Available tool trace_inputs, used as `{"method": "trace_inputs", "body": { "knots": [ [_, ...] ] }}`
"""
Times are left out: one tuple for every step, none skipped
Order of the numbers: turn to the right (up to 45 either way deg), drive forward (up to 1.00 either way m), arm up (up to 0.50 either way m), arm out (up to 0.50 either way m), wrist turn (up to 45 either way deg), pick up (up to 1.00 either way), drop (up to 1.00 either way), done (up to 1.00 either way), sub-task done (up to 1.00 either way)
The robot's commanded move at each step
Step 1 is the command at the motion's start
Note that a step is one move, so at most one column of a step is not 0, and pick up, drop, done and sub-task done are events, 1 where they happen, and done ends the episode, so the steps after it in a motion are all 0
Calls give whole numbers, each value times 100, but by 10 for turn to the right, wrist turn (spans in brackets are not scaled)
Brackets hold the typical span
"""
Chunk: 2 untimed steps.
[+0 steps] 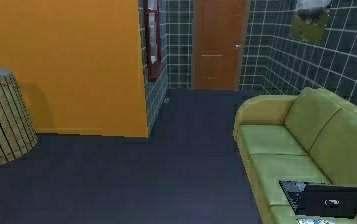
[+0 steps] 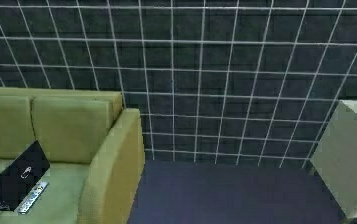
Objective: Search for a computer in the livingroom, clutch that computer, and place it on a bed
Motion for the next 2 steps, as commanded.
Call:
{"method": "trace_inputs", "body": {
  "knots": [
    [-180, 0, 0, 0, 0, 0, 0, 0, 0],
    [0, 15, 0, 0, 0, 0, 0, 0, 0]
  ]
}}
